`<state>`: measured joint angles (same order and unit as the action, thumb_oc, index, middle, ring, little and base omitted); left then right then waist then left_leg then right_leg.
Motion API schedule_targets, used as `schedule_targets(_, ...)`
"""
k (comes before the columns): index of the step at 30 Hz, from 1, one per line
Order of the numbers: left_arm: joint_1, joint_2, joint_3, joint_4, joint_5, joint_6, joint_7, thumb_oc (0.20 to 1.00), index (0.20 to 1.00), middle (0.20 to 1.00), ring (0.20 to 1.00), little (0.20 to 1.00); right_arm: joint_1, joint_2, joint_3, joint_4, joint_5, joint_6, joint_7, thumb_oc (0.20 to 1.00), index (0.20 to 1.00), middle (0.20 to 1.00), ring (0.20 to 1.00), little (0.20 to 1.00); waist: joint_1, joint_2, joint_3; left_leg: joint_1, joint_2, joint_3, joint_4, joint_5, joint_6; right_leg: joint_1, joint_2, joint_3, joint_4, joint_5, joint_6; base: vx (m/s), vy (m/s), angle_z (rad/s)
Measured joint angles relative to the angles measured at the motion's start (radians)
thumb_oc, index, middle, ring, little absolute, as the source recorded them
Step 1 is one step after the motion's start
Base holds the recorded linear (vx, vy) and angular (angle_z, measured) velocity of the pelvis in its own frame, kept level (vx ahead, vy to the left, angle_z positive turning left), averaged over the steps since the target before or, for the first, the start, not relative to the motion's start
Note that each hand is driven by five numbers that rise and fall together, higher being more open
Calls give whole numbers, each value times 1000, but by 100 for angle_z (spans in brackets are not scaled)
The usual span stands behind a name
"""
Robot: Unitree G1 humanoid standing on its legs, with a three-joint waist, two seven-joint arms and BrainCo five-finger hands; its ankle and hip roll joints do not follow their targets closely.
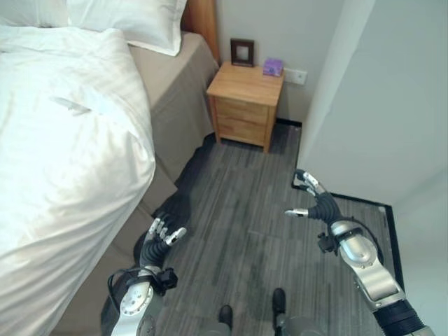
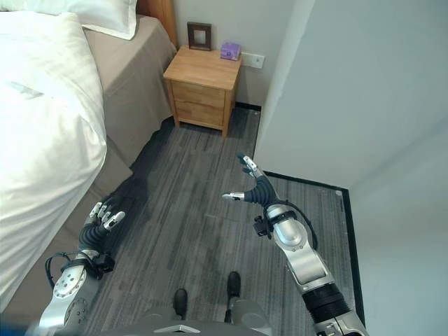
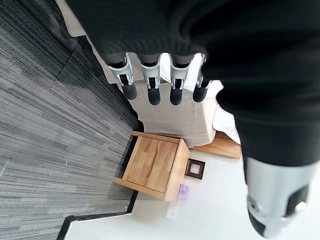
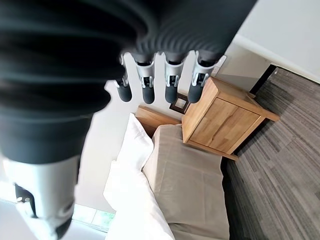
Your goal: Making the bed.
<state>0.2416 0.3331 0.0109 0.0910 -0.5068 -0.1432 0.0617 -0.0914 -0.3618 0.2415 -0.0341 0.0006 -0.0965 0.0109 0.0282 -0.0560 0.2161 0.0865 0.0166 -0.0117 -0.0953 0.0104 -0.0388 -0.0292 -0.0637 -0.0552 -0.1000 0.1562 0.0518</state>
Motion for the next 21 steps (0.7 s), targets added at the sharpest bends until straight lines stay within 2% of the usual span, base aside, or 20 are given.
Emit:
schedule_targets(1, -24, -16, -18, 76, 32, -17, 16, 1000, 1000, 1000, 1000, 1000, 5, 14, -7, 82, 56, -24, -17, 1000, 1000, 1000, 1000, 1000, -10, 6, -8, -12, 6, -3, 22, 2, -12, 0, -6, -10, -1, -8, -3, 43, -6, 24)
schedule_targets(3, -134, -39, -38, 335, 68, -8, 52, 1000, 1000, 1000, 1000, 1000, -16, 79, -72, 328, 133, -12, -54, 1000, 1000, 1000, 1000, 1000, -17, 5, -43, -39, 6, 4, 71, -16, -32, 8, -23, -26, -1, -21, -10, -246, -223, 53)
schedule_targets(4, -208, -97, -64, 513, 88, 44, 98, 1000, 1000, 1000, 1000, 1000, -10, 94, -119, 536, 173, 66, -100, 1000, 1000, 1000, 1000, 1000, -28, 19, -54, -90, 0, 28, 146, -23, -18, 2, -21, -73, 28, -36, 2, -269, -232, 83)
schedule_targets(5, -205, -107, -106, 488, 92, 61, 111, 1000, 1000, 1000, 1000, 1000, 50, 87, -144, 542, 174, 84, -113, 1000, 1000, 1000, 1000, 1000, -41, 16, -55, -132, -9, 49, 177, -22, -19, -10, -35, -94, 36, -48, 6, -33, -20, 91)
schedule_targets(6, -188, -107, -143, 435, 103, 68, 110, 1000, 1000, 1000, 1000, 1000, 84, 78, -148, 549, 173, 91, -124, 1000, 1000, 1000, 1000, 1000, -50, 23, -54, -140, -1, 113, 157, -26, 3, -22, -46, -111, 34, -47, 2, 56, 12, 47)
schedule_targets(7, -164, -104, -169, 378, 139, 69, 109, 1000, 1000, 1000, 1000, 1000, 95, 76, -148, 566, 164, 109, -134, 1000, 1000, 1000, 1000, 1000, -50, 24, -53, -119, 3, 156, 103, -11, 35, -32, -47, -101, 30, -39, 4, 40, 5, -1)
schedule_targets(9, -141, -99, -181, 329, 185, 65, 109, 1000, 1000, 1000, 1000, 1000, 111, 70, -157, 554, 148, 108, -145, 1000, 1000, 1000, 1000, 1000, -63, 40, -56, -74, 3, 189, 28, 15, 38, -21, -51, -88, 22, -35, 10, 40, 10, -34)
schedule_targets(10, -165, -73, -177, 273, 232, 82, 123, 1000, 1000, 1000, 1000, 1000, 110, 64, -162, 556, 124, 106, -163, 1000, 1000, 1000, 1000, 1000, -61, 46, -60, -60, -19, 193, 30, 11, 45, -23, -67, -119, 36, -55, 37, 68, 18, -31)
schedule_targets(11, -172, -53, -169, 220, 259, 85, 128, 1000, 1000, 1000, 1000, 1000, 104, 63, -165, 549, 114, 106, -166, 1000, 1000, 1000, 1000, 1000, -58, 52, -61, -59, -15, 170, 19, 7, 51, -46, -79, -140, 79, -71, 64, 38, 6, -28)
schedule_targets(12, -178, -38, -151, 157, 292, 81, 135, 1000, 1000, 1000, 1000, 1000, 107, 55, -165, 520, 100, 107, -168, 1000, 1000, 1000, 1000, 1000, -58, 58, -57, -51, -18, 157, 1, 2, 60, -85, -109, -174, 165, -88, 144, 49, 1, 21)
schedule_targets(13, -204, -35, -118, 80, 341, 54, 163, 1000, 1000, 1000, 1000, 1000, 125, 24, -163, 452, 72, 103, -168, 1000, 1000, 1000, 1000, 1000, -74, 87, -40, -42, 3, 154, -2, 14, 81, -163, -135, -192, 345, -89, 188, 31, -7, 56)
schedule_targets(14, -219, -32, -107, 61, 367, 38, 176, 1000, 1000, 1000, 1000, 1000, 126, 13, -165, 436, 60, 102, -170, 1000, 1000, 1000, 1000, 1000, -82, 96, -43, -38, 11, 158, -1, 22, 90, -190, -157, -188, 413, -94, 191, 264, -92, 73)
schedule_targets(15, -221, -27, -97, 53, 375, 18, 185, 1000, 1000, 1000, 1000, 1000, 120, 8, -164, 433, 46, 87, -170, 1000, 1000, 1000, 1000, 1000, -76, 94, -47, -33, 12, 174, 3, 31, 95, -212, -190, -178, 497, -111, 177, 340, -149, 47)
schedule_targets(16, -214, -14, -78, 30, 375, 24, 201, 1000, 1000, 1000, 1000, 1000, 118, 4, -162, 401, 37, 88, -173, 1000, 1000, 1000, 1000, 1000, -63, 88, -53, -38, 9, 165, 17, 14, 71, -238, -231, -167, 529, -126, 175, 459, -230, 28)
schedule_targets(17, -214, 8, -73, -18, 375, 23, 216, 1000, 1000, 1000, 1000, 1000, 120, -19, -165, 309, 28, 86, -176, 1000, 1000, 1000, 1000, 1000, -56, 75, -52, -66, 7, 161, 36, 9, 66, -252, -258, -185, 487, -141, 169, 356, -225, 22)
schedule_targets(18, -215, 19, -63, -64, 375, 21, 225, 1000, 1000, 1000, 1000, 1000, 112, -35, -172, 232, 15, 79, -178, 1000, 1000, 1000, 1000, 1000, -51, 81, -44, -89, 12, 151, 46, 8, 64, -243, -272, -210, 395, -152, 152, 263, -166, 26)
schedule_targets(20, -218, 23, -24, -94, 375, -7, 245, 1000, 1000, 1000, 1000, 1000, 53, -45, -177, 163, 1, 24, -180, 1000, 1000, 1000, 1000, 1000, -57, 79, -33, -105, 33, 106, 47, 16, 42, -189, -246, -201, 142, -133, 150, 146, -87, 27)
schedule_targets(21, -220, 25, -17, -84, 374, -9, 247, 1000, 1000, 1000, 1000, 1000, 38, -38, -180, 166, 0, 14, -180, 1000, 1000, 1000, 1000, 1000, -61, 73, -34, -96, 39, 94, 43, 21, 36, -148, -236, -211, 64, -119, 146, 458, -256, 39)
